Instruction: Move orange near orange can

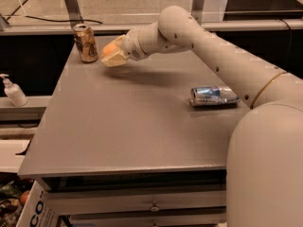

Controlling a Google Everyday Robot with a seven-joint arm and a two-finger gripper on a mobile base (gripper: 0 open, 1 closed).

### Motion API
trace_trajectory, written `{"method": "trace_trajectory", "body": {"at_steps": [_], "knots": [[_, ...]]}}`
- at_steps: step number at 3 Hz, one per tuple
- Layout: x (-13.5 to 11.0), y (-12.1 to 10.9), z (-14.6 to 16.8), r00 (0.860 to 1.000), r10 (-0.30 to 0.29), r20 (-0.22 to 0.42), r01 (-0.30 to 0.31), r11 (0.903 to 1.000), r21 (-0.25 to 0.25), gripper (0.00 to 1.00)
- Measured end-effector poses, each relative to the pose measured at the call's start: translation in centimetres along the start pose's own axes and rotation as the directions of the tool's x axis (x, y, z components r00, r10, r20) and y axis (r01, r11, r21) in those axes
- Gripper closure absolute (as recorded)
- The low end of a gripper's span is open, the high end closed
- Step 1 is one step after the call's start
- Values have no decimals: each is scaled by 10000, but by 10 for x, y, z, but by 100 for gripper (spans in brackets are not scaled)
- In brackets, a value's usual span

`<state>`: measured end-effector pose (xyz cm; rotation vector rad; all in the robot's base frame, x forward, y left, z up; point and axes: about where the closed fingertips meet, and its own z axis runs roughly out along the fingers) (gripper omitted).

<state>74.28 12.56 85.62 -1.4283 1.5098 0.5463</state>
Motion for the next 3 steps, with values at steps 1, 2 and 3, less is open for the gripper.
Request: {"method": "trace_trajectory", "body": {"at_steps": [1,2,3], "knots": [[3,-20,15,9996,276,29,-277,9989,372,100],[1,-29,27,9984,565,101,-569,9971,504,100],[2,-32,36,9963,861,79,-864,9950,510,100]]}}
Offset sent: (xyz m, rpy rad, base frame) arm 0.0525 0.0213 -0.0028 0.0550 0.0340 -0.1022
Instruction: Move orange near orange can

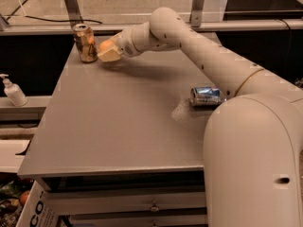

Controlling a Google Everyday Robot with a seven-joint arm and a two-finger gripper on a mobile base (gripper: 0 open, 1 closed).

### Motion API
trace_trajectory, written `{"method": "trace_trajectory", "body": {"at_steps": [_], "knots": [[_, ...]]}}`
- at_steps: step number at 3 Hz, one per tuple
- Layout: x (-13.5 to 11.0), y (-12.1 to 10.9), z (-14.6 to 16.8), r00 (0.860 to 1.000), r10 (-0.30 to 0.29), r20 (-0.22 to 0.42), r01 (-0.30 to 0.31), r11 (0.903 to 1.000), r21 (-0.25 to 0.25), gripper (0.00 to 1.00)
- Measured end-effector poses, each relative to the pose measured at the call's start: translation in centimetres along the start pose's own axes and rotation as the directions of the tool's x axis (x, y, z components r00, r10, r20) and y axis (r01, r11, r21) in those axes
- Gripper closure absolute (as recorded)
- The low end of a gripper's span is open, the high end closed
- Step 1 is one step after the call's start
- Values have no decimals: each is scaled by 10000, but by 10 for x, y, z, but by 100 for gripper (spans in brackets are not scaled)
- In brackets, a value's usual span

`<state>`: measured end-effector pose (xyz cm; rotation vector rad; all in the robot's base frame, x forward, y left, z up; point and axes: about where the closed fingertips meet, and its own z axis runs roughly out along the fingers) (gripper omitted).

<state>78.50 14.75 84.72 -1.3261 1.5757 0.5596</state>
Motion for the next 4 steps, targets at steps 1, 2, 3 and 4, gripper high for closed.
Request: {"method": "trace_trajectory", "body": {"at_steps": [1,2,3,4], "knots": [[4,-1,7,9996,270,-45,-270,9996,-41,100],[8,-2,11,9986,522,-98,-523,9986,-99,83],[9,-1,14,9977,662,-110,-664,9977,-150,59],[9,-1,16,9971,752,-70,-754,9969,-202,35]]}}
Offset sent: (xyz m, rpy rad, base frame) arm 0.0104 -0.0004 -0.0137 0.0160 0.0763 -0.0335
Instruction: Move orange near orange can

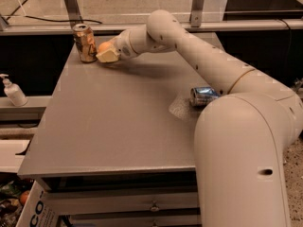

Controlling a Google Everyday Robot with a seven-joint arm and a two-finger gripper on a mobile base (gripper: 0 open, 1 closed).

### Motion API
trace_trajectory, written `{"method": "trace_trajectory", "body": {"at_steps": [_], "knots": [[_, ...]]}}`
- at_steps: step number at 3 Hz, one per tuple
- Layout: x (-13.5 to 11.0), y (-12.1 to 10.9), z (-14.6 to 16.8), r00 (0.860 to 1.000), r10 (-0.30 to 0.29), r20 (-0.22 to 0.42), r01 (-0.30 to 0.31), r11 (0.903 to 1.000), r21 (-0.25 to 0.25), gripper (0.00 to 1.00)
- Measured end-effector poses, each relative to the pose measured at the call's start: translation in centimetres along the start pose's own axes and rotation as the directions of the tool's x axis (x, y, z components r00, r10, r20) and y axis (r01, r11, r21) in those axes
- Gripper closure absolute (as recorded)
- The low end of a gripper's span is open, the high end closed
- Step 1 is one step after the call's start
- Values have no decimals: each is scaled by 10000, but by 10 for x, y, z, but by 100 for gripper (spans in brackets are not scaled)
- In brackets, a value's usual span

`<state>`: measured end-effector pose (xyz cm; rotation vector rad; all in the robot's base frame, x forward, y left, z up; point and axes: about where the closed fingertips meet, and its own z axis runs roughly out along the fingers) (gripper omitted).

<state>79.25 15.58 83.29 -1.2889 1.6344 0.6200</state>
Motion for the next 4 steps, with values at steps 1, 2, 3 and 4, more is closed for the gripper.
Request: {"method": "trace_trajectory", "body": {"at_steps": [1,2,3,4], "knots": [[0,0,1,10000,45,32,-45,10000,-32,13],[2,1,1,9998,150,91,-150,9999,-75,0],[3,1,1,9998,187,106,-186,9998,-77,0],[3,-2,-13,9997,169,198,-169,9999,-6,0]]}}
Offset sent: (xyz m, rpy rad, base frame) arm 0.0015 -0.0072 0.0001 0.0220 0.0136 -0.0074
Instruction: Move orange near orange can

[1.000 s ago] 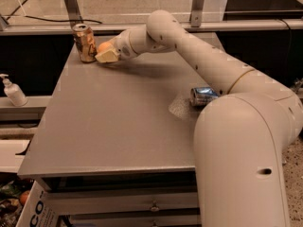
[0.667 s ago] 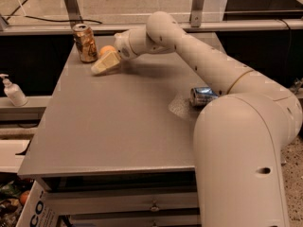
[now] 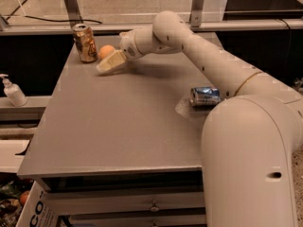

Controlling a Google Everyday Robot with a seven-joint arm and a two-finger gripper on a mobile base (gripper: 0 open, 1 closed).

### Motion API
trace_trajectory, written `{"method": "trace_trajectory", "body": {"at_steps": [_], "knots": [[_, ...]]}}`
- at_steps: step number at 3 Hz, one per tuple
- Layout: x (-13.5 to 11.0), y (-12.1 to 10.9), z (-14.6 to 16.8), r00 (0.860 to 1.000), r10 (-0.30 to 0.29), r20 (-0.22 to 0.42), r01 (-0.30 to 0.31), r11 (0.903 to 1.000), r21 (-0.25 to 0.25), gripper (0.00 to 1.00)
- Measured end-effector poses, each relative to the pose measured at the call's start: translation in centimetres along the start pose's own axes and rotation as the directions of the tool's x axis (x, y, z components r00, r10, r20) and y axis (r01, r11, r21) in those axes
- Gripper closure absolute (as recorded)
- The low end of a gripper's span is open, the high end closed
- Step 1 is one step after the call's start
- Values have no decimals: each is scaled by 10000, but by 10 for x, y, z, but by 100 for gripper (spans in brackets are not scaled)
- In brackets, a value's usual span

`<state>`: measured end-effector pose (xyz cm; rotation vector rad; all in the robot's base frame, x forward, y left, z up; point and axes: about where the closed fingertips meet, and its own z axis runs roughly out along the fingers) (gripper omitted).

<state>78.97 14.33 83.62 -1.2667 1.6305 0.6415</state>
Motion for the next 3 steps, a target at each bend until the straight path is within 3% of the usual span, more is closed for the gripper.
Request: {"method": "trace_trajectory", "body": {"at_steps": [1,2,3], "knots": [[-4,-8,-25,9998,-146,103,144,9996,225,0],[-10,-23,-86,9987,-435,268,411,9955,857,0],[-10,-23,-86,9987,-435,268,411,9955,855,0]]}}
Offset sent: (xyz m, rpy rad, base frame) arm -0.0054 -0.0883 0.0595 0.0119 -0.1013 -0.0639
